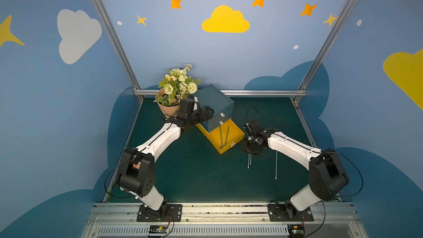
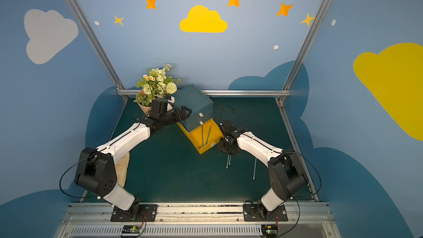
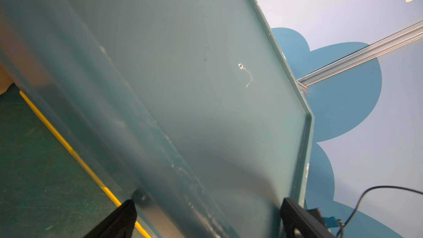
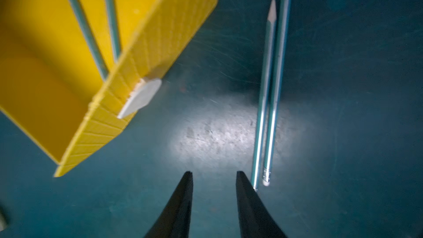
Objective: Please place the pencils in the drawer according to their color
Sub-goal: Place the pencil in the drawer, then pick up the pencil from the center of the board.
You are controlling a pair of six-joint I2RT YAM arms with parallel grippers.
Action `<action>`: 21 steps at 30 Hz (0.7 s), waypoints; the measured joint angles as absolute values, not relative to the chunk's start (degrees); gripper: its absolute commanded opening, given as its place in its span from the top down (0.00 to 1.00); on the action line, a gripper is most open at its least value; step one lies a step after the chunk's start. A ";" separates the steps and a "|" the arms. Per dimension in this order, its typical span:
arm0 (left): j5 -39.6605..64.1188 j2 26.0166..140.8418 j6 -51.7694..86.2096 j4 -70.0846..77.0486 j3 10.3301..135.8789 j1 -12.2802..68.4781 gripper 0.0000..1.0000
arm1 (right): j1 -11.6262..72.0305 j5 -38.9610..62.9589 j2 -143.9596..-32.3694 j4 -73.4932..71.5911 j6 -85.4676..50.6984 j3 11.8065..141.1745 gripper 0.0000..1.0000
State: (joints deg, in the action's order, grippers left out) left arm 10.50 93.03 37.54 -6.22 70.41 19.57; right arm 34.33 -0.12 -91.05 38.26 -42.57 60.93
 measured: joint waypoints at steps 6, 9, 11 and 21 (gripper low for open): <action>10.50 93.03 37.54 -6.28 70.43 19.57 0.00 | 33.91 -1.15 -91.07 38.20 -42.63 59.40 0.66; 10.50 93.03 37.52 -6.35 70.50 19.57 0.00 | 33.74 -1.50 -91.42 38.22 -42.59 59.11 0.66; 10.50 93.03 37.52 -6.37 70.50 19.57 0.00 | 33.45 -1.56 -92.20 38.13 -42.57 59.11 0.67; 10.50 93.08 37.47 -6.66 70.72 19.57 0.00 | 32.38 -1.89 -96.99 37.95 -41.82 59.16 0.74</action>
State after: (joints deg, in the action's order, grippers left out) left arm 10.50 93.08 37.47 -6.66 70.72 19.57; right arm 32.38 -1.89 -96.99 37.95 -41.82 59.16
